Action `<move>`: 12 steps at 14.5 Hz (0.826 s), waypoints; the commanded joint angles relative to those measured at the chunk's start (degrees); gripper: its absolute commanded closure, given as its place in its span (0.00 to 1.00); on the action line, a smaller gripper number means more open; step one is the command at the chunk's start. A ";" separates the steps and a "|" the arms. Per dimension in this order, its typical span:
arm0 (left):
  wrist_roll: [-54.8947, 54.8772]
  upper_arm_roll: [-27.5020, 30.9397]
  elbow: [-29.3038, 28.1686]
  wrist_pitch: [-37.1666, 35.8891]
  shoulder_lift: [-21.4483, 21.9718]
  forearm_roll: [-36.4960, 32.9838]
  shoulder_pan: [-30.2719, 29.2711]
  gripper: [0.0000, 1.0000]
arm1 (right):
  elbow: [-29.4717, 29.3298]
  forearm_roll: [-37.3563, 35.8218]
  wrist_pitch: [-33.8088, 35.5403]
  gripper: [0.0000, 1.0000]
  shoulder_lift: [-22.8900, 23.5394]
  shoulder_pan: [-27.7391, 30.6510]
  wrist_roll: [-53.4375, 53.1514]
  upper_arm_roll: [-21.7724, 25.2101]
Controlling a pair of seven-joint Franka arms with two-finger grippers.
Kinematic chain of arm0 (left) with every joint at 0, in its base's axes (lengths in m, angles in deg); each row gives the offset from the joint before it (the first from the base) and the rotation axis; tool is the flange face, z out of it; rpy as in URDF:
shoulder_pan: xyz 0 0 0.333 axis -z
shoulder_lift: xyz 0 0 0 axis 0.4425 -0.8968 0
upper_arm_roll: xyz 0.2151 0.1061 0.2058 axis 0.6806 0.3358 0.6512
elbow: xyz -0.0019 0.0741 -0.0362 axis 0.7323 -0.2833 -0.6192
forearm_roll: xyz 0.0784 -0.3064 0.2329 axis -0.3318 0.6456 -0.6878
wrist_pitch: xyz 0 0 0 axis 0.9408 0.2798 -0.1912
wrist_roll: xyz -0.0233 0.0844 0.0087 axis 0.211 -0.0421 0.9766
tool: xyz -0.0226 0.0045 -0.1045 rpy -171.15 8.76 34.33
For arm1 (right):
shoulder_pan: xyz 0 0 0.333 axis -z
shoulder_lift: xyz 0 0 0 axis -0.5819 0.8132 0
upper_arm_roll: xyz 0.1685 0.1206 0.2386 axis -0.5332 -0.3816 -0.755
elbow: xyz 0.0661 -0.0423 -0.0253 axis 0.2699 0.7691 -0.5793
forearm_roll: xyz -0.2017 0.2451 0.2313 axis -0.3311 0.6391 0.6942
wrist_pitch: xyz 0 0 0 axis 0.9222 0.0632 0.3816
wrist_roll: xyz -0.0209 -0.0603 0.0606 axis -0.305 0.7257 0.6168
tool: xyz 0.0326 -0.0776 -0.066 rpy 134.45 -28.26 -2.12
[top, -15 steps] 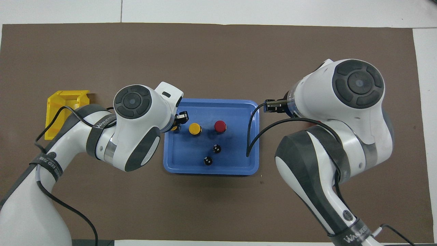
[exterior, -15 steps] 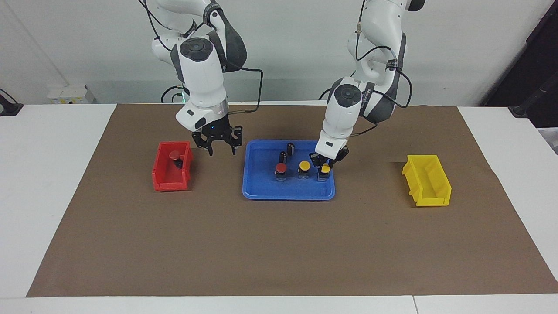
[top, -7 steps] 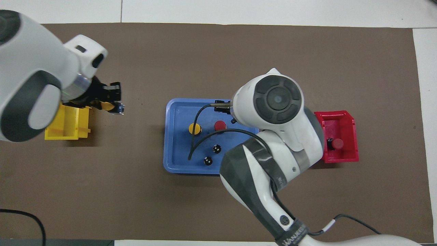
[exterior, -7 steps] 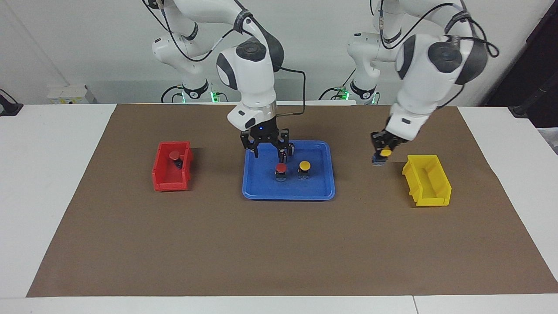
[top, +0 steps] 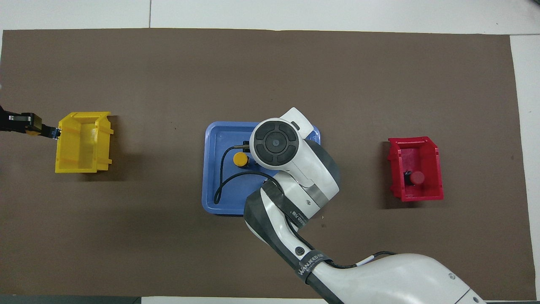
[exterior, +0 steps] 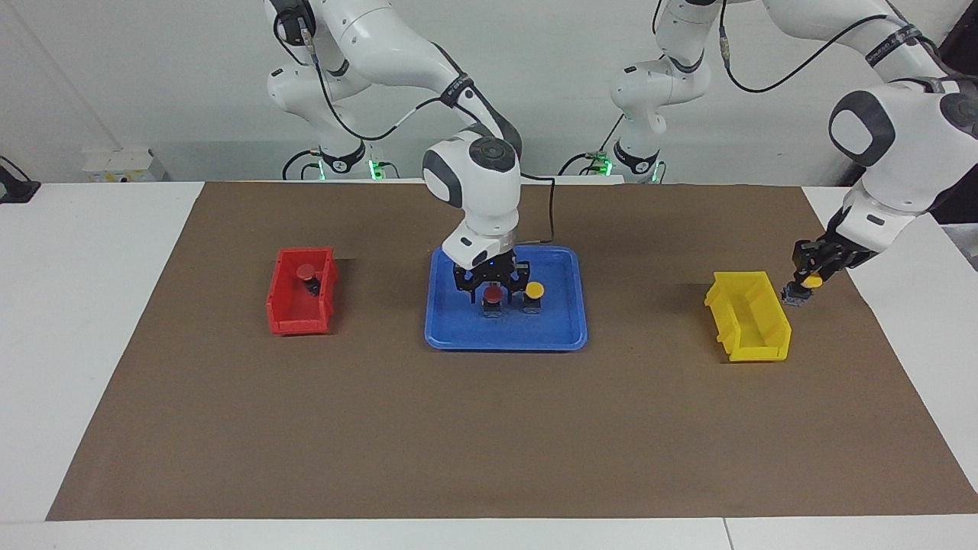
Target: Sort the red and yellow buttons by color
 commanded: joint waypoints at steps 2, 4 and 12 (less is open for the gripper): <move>0.45 -0.66 -4.65 2.66 2.45 -1.35 0.30 0.99 | 2.84 -0.87 -1.72 0.26 -1.22 -0.28 -1.54 -0.22; 0.45 -0.66 -9.29 4.41 4.02 -1.35 0.83 0.99 | 4.50 -0.96 -2.33 0.34 -1.57 -0.19 -1.28 -0.13; 0.88 -0.75 -19.68 14.70 4.39 -1.35 1.80 0.63 | -5.77 0.00 8.99 0.76 -3.05 6.72 2.65 -0.22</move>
